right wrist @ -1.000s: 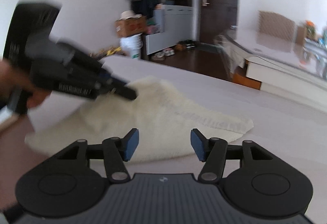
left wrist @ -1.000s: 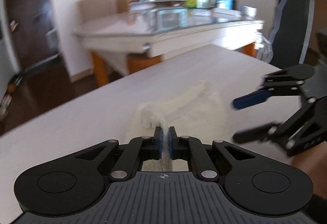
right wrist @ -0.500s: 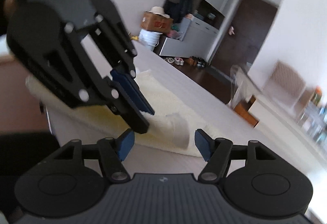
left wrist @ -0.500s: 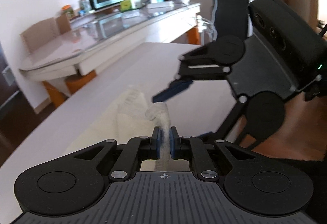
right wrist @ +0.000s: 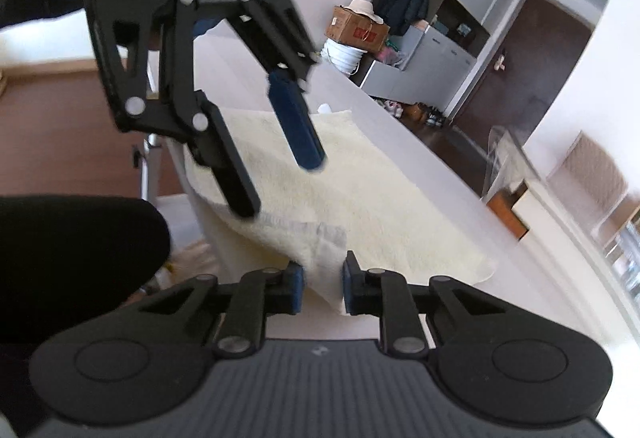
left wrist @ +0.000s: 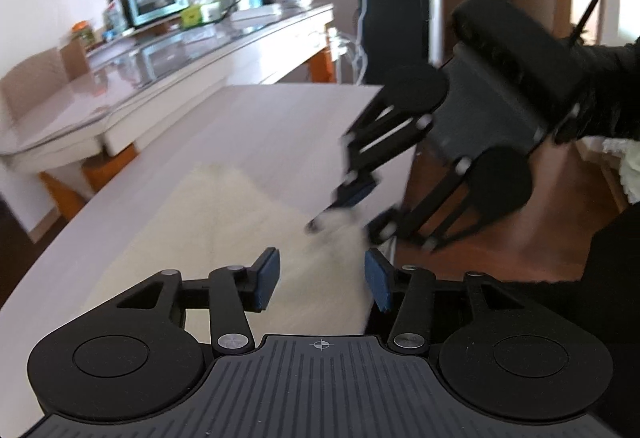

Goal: Fold towel

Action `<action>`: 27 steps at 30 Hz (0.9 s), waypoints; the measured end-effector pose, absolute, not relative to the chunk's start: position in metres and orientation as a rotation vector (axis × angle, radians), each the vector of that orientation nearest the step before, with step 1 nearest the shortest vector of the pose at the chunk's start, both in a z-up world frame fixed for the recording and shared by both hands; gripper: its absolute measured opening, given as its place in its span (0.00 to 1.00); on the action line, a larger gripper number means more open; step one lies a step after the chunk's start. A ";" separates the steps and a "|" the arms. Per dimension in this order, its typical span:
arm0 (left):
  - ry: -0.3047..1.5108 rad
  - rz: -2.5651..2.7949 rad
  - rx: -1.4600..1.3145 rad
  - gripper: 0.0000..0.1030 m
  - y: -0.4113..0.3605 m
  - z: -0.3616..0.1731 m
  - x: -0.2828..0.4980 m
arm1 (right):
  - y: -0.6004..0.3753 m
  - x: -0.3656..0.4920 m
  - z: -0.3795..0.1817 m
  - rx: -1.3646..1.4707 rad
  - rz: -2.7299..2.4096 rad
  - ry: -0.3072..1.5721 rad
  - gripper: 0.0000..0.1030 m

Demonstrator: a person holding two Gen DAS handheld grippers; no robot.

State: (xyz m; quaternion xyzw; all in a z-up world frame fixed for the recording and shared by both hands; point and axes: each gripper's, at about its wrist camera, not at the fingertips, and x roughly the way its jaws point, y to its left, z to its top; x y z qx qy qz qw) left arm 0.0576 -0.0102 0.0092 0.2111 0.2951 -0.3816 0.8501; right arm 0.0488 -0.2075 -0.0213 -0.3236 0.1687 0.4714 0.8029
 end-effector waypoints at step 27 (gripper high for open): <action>0.733 -0.617 0.421 0.70 0.037 -0.020 0.041 | -0.240 0.021 -0.017 -0.761 1.045 0.416 0.32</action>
